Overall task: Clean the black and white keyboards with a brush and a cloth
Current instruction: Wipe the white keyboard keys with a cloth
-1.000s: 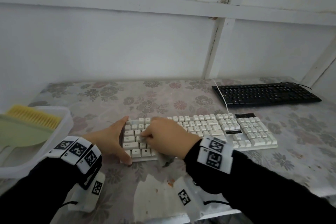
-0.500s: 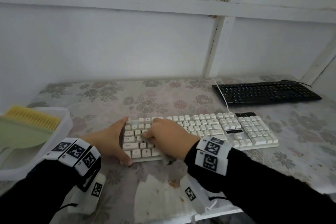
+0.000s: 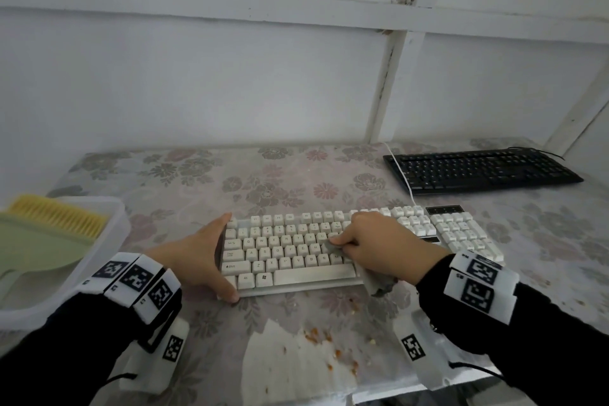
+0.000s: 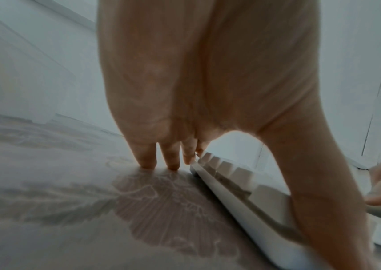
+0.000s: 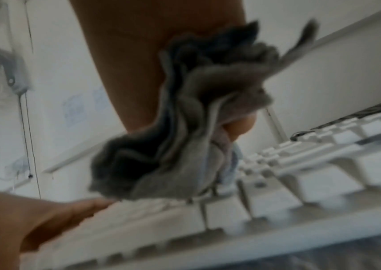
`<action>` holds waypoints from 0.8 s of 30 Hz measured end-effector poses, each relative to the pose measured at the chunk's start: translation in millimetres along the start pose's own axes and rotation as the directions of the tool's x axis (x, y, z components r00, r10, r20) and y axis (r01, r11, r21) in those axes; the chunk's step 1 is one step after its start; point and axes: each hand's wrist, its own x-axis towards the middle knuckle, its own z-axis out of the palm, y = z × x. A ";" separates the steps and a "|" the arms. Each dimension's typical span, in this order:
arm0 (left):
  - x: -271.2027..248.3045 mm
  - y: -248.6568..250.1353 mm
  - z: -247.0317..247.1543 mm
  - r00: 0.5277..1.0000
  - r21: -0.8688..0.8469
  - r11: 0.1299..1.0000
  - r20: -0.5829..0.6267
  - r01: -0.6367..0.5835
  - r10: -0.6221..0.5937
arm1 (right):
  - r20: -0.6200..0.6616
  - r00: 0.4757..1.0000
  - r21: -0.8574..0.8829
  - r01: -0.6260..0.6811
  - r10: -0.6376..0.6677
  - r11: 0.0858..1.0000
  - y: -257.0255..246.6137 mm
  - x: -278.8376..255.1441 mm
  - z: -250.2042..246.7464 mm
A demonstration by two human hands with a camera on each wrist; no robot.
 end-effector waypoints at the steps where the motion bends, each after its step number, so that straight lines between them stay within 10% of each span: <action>1: 0.3 0.1 0.4 1.000 -0.003 1.000 -0.003 0.005 -0.005 | 0.002 1.000 -0.002 -0.017 0.017 1.000 -2.8 3.1 -1.5; 10: 2.7 -4.0 -1.4 1.000 -0.040 0.999 0.011 -0.006 0.006 | -0.089 0.955 0.113 0.291 -0.282 0.950 -99.5 40.8 -0.9; 24: -4.8 1.1 -4.7 0.999 0.023 1.000 0.031 -0.012 0.011 | -0.040 0.986 0.069 0.165 -0.163 0.984 -68.9 42.1 12.8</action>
